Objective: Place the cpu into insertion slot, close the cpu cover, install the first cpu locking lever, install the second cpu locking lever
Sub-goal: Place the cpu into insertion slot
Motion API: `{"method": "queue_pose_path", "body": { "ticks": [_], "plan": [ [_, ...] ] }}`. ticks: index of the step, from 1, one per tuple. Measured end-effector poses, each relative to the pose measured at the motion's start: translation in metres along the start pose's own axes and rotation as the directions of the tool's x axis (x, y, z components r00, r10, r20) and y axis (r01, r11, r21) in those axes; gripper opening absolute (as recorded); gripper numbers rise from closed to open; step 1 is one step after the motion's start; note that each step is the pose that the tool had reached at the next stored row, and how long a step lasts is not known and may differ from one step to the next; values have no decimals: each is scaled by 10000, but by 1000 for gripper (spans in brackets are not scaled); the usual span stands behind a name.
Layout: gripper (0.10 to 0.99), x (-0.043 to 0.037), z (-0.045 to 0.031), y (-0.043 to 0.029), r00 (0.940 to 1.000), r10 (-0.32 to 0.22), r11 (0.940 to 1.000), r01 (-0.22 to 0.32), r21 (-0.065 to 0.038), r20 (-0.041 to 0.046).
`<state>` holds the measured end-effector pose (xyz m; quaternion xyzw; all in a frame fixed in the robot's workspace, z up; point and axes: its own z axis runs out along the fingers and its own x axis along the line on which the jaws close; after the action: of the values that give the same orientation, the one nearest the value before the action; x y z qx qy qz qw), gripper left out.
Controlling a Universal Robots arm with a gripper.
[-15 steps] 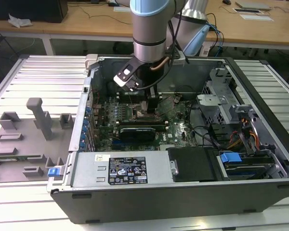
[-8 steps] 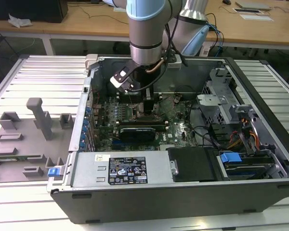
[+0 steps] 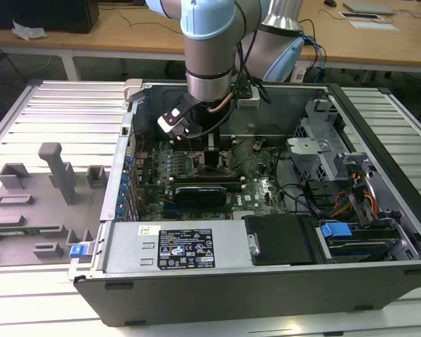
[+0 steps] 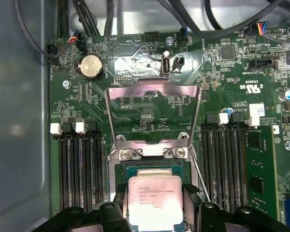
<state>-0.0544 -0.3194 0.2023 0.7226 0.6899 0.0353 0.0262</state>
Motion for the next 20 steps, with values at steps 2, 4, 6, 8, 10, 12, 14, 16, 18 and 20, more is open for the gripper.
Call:
{"method": "queue_pose_path", "body": {
  "ticks": [2,4,6,8,10,12,14,16,18,20],
  "plan": [
    [541,6,8,0,9999,-164,9999,164,2,-15],
    [541,9,16,-1,9995,-329,9995,329,3,-31],
    [541,12,35,-7,9993,-374,9993,374,5,-32],
    [541,11,45,-9,9993,-380,9993,380,9,-27],
    [541,11,47,-9,9993,-380,9993,380,7,-30],
    [541,12,48,-9,9993,-379,9993,379,5,-33],
    [553,14,51,-8,9993,-378,9993,378,1,-42],
    [616,12,49,-9,9993,-378,9993,378,5,-34],
    [616,12,29,-7,9993,-378,9993,378,5,-33],
    [616,13,3,-5,9993,-378,9993,378,6,-32]
  ]
}}
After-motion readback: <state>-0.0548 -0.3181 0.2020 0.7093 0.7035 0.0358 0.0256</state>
